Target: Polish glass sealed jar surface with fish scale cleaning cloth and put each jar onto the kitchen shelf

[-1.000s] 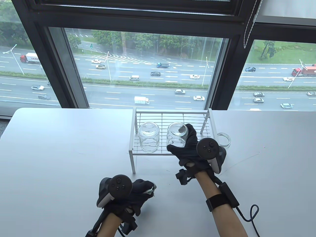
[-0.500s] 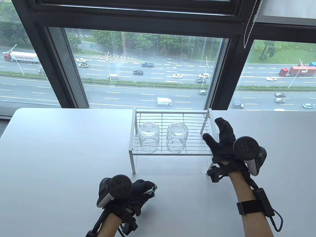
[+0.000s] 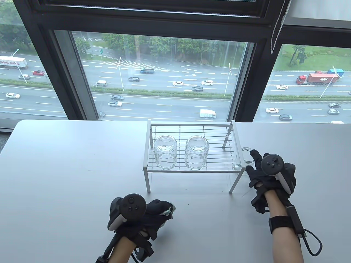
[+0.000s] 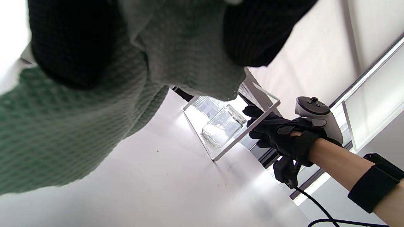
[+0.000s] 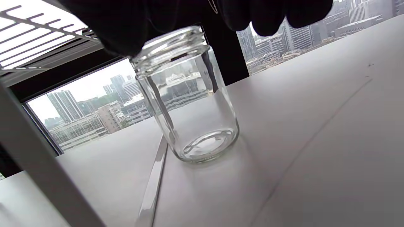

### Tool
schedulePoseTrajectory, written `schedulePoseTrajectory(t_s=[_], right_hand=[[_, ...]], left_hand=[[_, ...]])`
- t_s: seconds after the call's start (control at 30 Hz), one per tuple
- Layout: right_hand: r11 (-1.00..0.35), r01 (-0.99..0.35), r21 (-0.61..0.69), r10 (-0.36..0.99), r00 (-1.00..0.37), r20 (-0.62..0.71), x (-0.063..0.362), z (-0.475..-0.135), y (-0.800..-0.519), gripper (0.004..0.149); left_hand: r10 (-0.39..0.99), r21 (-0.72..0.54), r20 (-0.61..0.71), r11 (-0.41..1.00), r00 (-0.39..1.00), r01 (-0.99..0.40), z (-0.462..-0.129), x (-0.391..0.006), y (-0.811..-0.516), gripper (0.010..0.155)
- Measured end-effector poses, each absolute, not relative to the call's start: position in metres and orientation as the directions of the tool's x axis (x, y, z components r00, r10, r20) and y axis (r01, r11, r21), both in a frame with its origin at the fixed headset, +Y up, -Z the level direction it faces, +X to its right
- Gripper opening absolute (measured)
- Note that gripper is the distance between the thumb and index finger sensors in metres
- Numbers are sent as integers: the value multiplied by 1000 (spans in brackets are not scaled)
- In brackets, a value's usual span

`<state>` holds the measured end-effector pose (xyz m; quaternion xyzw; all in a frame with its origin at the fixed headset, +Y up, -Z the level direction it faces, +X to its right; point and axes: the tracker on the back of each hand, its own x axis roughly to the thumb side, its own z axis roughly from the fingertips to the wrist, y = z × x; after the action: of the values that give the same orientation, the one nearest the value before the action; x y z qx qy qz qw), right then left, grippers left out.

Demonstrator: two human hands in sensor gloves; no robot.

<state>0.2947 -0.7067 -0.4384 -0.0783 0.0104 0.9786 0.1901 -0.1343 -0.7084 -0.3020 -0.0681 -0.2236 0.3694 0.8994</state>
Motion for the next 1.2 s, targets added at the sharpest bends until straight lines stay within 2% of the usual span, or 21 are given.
schedulePoseTrajectory(t_s=[0.07, 0.13, 0.27, 0.33, 0.4, 0.47, 0.6, 0.73, 0.9, 1.03, 1.2], right_hand=[[-948, -317, 13, 312, -938, -154, 288, -441, -711, 67], [-982, -189, 13, 185, -969, -165, 283, -443, -716, 66], [-982, -185, -48, 191, -966, -177, 279, -444, -719, 62], [-988, -87, -131, 108, -981, -162, 278, -442, -722, 55], [-985, -55, -167, 82, -984, -160, 282, -440, -725, 51], [-973, -108, -202, 144, -974, -173, 289, -436, -725, 49], [-969, -127, -212, 167, -968, -187, 308, -423, -723, 48], [-967, -121, -223, 159, -974, -162, 337, -396, -712, 49], [-950, -205, -234, 236, -965, -114, 361, -349, -692, 49], [-937, -242, -251, 255, -967, -20, 357, -307, -674, 50], [-903, -370, -219, 347, -928, 136, 329, -263, -660, 50]], left_hand=[[695, -289, 349, 718, 628, -634, -302, -134, -709, 46], [696, -293, 345, 718, 630, -632, -302, -134, -709, 46], [696, -291, 344, 717, 630, -634, -302, -135, -709, 46], [698, -287, 347, 715, 626, -638, -303, -135, -709, 46], [706, -287, 347, 706, 617, -647, -303, -136, -709, 46], [744, -297, 339, 665, 576, -685, -303, -138, -709, 46], [783, -289, 332, 615, 525, -734, -304, -141, -709, 46], [799, -273, 338, 589, 497, -761, -305, -142, -709, 46], [873, -279, 318, 458, 369, -844, -305, -143, -712, 47], [913, -275, 305, 357, 272, -893, -305, -144, -714, 47], [948, -266, 290, 211, 131, -940, -304, -143, -715, 47]])
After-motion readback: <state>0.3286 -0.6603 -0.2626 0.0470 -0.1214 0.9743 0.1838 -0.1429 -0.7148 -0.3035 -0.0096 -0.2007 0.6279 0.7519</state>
